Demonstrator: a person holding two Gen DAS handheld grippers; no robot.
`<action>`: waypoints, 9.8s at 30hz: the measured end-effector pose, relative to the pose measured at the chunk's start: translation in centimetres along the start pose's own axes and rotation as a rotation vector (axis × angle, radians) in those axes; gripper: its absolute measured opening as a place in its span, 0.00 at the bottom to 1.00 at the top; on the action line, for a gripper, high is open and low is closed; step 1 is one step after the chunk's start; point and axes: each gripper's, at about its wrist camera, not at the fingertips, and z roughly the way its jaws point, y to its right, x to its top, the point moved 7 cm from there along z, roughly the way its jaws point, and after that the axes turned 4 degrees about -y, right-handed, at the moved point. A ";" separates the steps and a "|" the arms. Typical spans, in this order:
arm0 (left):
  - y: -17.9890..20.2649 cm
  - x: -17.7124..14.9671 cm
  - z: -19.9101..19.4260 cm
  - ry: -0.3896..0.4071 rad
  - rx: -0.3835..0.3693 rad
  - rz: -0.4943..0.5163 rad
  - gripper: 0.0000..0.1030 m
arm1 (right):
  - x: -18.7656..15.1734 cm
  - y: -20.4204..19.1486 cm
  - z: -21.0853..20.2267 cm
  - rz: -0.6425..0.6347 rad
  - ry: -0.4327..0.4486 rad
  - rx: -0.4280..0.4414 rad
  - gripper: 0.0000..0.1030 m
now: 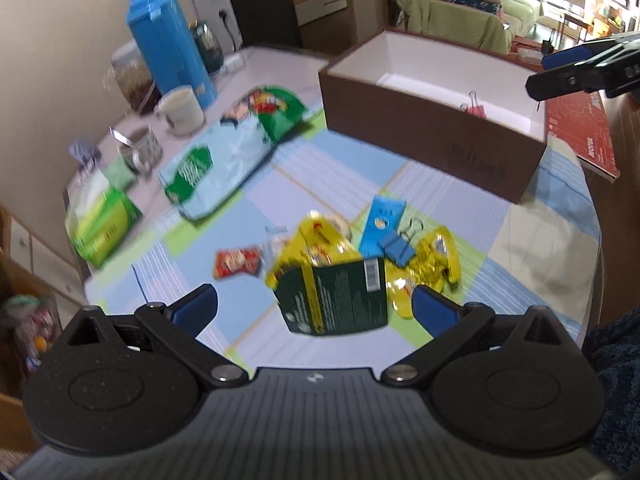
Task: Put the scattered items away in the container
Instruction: 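Grasp the green lip salve card with the left tool while the right tool grasps the yellow snack bag, then lift and carry the lip salve card and yellow bag with both tools into the box, then open the right tool to drop the yellow bag while the left tool releases the lip salve card, then move both open tools out of the box back over the table items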
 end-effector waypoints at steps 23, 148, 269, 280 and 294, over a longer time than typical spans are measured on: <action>0.6 -3.4 10.7 -0.063 -0.115 -0.228 0.99 | -4.3 0.2 7.3 0.099 -0.253 0.045 1.00; -3.4 -6.7 1.5 0.010 0.103 -0.293 0.26 | -6.4 -2.7 2.2 -0.143 -0.176 0.136 0.53; 19.8 25.0 10.8 -0.092 0.070 0.572 0.72 | 2.1 20.8 1.6 -0.225 -0.365 0.044 1.00; 20.2 22.4 8.2 -0.095 0.086 0.499 0.74 | 2.2 20.2 0.9 -0.235 -0.313 0.027 1.00; 18.6 19.4 5.8 -0.058 0.054 0.474 0.75 | 2.3 19.0 -0.4 -0.147 -0.241 -0.035 1.00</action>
